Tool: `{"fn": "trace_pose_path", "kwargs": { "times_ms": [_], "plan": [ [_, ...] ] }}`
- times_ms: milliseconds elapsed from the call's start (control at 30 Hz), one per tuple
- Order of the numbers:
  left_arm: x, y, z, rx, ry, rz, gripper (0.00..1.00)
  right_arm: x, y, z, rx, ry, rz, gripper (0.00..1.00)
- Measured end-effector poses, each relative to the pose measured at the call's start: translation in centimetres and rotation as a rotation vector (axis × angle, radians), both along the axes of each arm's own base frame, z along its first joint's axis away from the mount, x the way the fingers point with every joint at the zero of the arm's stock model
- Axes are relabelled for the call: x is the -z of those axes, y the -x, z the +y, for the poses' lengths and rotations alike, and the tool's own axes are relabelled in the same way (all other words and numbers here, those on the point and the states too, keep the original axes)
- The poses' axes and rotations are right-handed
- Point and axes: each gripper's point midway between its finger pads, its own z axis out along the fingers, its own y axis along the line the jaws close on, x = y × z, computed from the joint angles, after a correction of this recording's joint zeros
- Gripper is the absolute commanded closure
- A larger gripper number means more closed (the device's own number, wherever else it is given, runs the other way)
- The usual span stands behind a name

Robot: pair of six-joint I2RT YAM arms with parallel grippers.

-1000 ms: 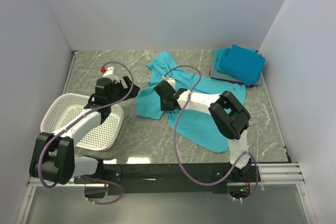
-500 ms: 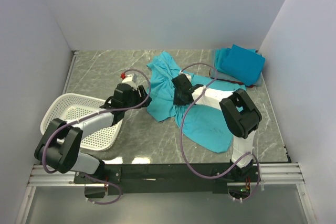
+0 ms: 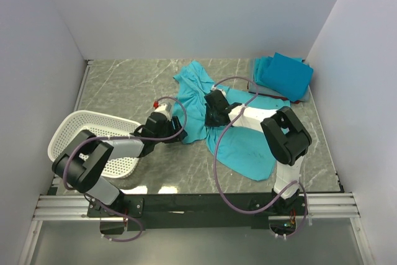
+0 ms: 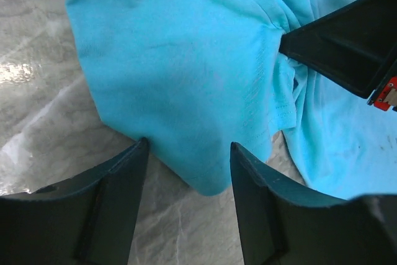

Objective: Fold and stack the t-shirts
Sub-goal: Fold the tshirt

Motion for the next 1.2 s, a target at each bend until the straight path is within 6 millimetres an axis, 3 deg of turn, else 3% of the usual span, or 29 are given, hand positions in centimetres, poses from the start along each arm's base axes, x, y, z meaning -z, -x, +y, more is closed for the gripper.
{"fn": "trace_pose_path", "kwargs": {
  "times_ms": [600,700,733,833,1067,1200],
  "plan": [
    [0.2,-0.1,-0.7,-0.049,-0.052,-0.03,0.43,-0.3,0.4,0.0,-0.017,-0.02,-0.01,1.0],
    [0.4,-0.1,-0.6,-0.057,-0.059,-0.029,0.56,-0.5,0.5,0.0,-0.017,-0.024,-0.016,1.0],
    [0.5,-0.2,-0.5,-0.063,-0.062,-0.029,0.71,-0.5,0.6,0.0,-0.017,-0.025,-0.016,1.0],
    [1.1,-0.5,-0.5,-0.076,-0.075,-0.024,0.99,-0.4,0.8,-0.1,-0.02,-0.026,-0.012,1.0],
    [0.9,-0.2,0.2,-0.094,-0.152,-0.011,0.99,-0.1,1.1,-0.1,-0.026,-0.031,-0.005,1.0],
    [-1.2,1.3,1.3,-0.104,-0.193,-0.021,0.96,-0.1,1.1,-0.1,-0.026,-0.031,-0.004,1.0]
  ]
}}
